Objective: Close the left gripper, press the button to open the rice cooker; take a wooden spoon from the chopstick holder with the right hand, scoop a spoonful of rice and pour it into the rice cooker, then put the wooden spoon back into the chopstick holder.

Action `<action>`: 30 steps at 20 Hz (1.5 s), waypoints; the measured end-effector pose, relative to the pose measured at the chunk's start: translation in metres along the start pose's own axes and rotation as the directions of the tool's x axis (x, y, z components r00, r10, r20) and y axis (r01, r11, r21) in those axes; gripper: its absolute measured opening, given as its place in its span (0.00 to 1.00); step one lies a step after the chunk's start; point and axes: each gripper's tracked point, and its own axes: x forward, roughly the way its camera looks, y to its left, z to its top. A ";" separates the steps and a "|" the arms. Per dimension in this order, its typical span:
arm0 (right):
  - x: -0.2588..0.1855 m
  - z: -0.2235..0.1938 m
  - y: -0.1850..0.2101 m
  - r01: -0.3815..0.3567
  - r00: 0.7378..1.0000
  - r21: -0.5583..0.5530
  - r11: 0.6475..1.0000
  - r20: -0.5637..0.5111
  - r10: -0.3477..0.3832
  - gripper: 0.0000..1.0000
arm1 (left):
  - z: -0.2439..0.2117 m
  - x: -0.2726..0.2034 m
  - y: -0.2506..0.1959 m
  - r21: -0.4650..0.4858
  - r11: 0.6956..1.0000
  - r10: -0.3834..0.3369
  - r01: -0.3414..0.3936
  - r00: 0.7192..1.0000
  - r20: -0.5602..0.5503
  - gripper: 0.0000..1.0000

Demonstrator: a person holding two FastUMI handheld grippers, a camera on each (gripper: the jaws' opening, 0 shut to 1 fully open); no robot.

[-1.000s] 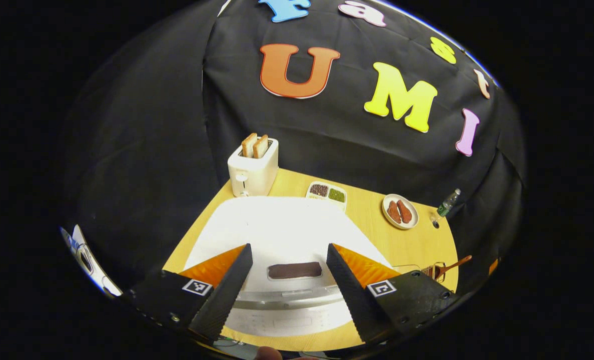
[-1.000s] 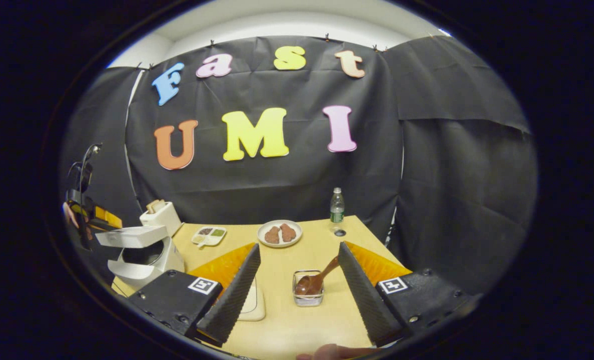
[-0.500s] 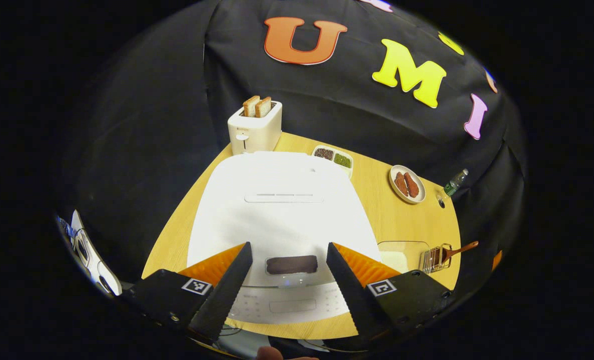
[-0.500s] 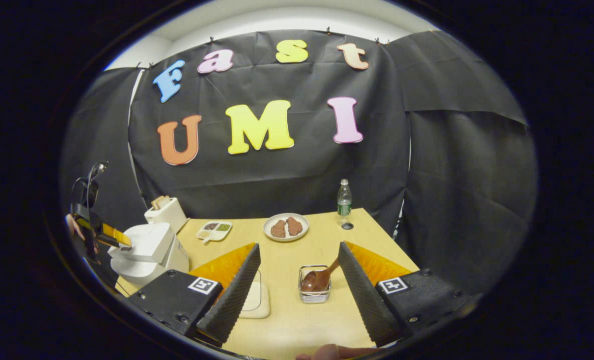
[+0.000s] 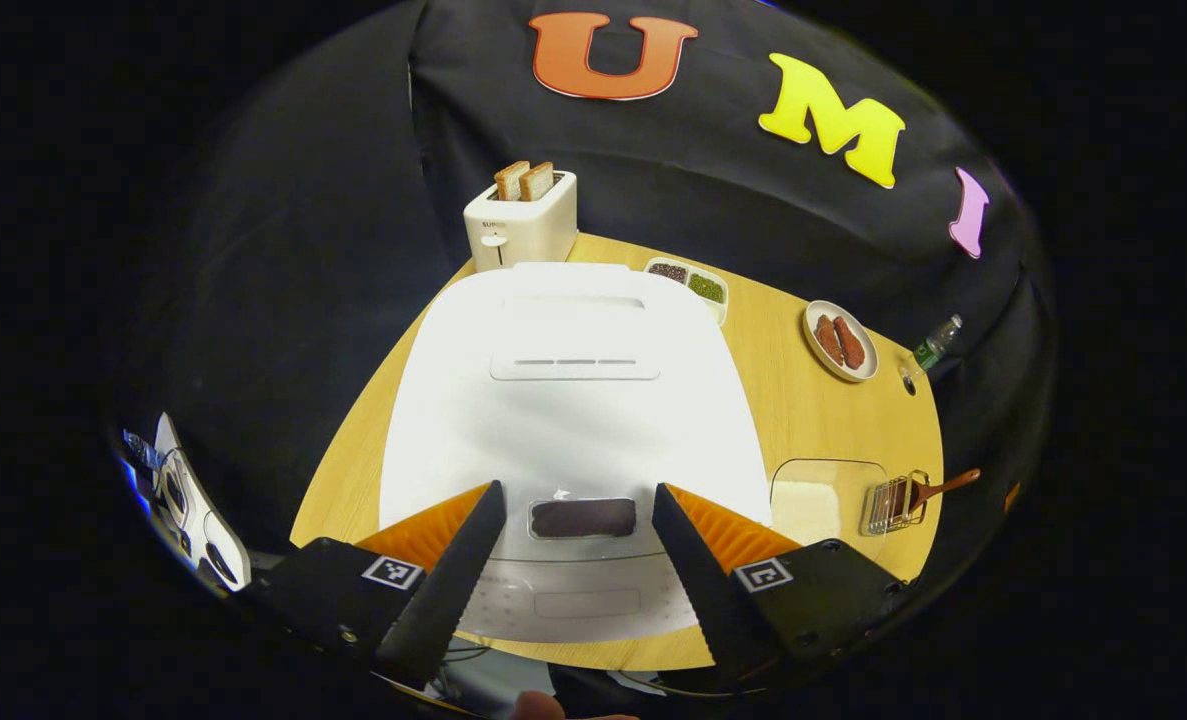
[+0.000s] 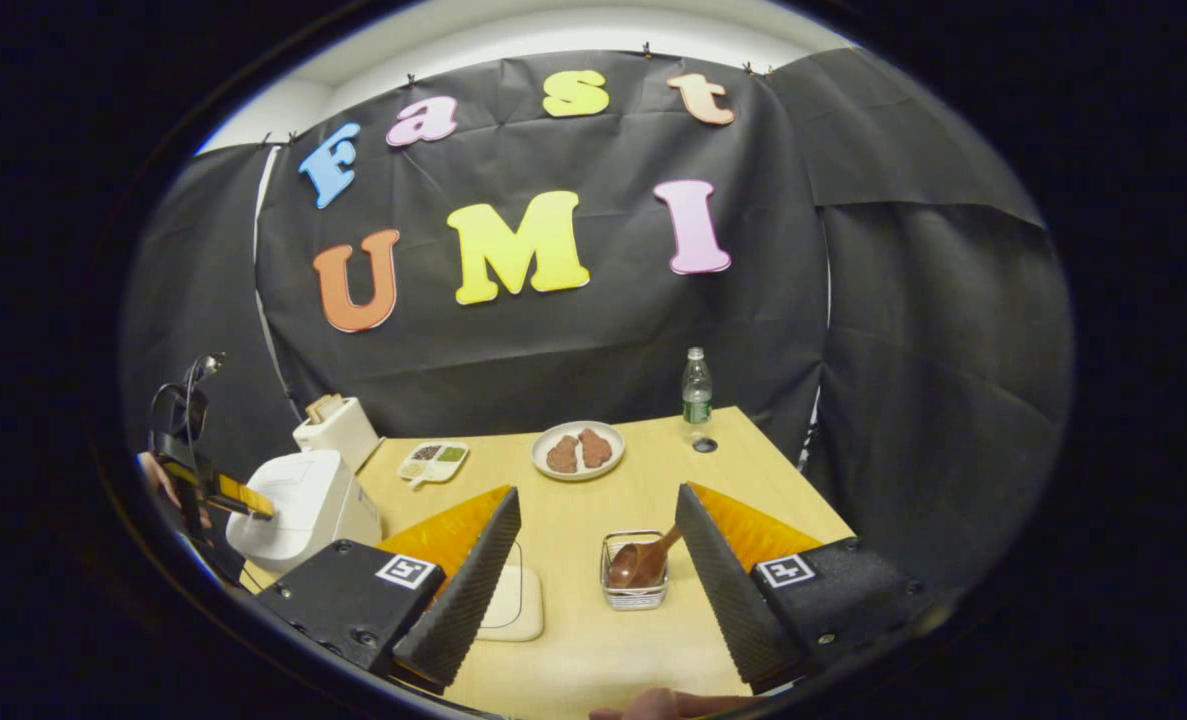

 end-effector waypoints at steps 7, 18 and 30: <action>0.028 0.001 -0.002 -0.076 0.997 0.008 0.997 -0.017 0.076 1.00 | -0.001 0.000 0.002 0.002 1.000 -0.001 0.001 1.000 0.007 1.00; 0.056 0.004 -0.033 -0.152 0.988 -0.032 0.988 -0.028 0.151 1.00 | 0.029 -0.008 -0.001 -0.066 0.996 0.064 -0.055 0.987 0.150 0.96; -0.087 0.040 0.011 -0.097 0.982 -0.045 0.994 0.160 0.103 1.00 | 0.063 -0.194 -0.041 0.044 0.988 -0.142 0.146 0.785 0.603 0.95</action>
